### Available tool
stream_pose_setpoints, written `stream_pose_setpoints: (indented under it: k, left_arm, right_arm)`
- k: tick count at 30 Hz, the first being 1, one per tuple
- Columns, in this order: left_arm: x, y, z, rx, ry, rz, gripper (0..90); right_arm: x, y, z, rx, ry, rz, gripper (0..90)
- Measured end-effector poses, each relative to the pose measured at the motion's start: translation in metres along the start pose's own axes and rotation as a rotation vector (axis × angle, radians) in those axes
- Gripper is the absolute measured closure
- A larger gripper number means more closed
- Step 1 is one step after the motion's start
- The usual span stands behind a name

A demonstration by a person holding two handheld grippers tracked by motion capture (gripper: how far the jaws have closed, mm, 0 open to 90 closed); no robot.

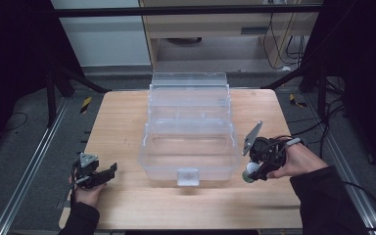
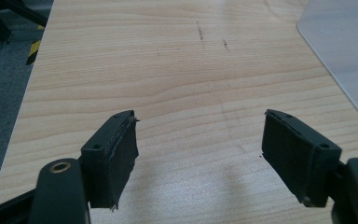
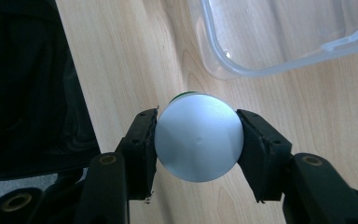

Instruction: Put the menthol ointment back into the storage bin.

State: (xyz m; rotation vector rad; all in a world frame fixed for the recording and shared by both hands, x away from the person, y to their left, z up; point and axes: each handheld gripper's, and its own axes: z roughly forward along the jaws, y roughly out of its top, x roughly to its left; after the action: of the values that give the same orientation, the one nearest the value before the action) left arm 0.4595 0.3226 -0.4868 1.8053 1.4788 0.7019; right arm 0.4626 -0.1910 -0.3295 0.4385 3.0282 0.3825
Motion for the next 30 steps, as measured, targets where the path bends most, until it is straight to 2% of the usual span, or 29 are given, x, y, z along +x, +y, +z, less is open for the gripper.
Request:
stream_pose_setpoints:
  k: [15,30]
  left_arm:
    - [0.000,0.000,0.000,0.000,-0.002,0.000,25.8]
    - [0.001,0.000,0.000,-0.004,-0.006,0.000,25.8]
  right_arm:
    - [-0.007,0.022,-0.023,-0.014,-0.014,-0.013,50.5]
    - [-0.019,0.044,-0.030,-0.038,-0.048,-0.013,50.5]
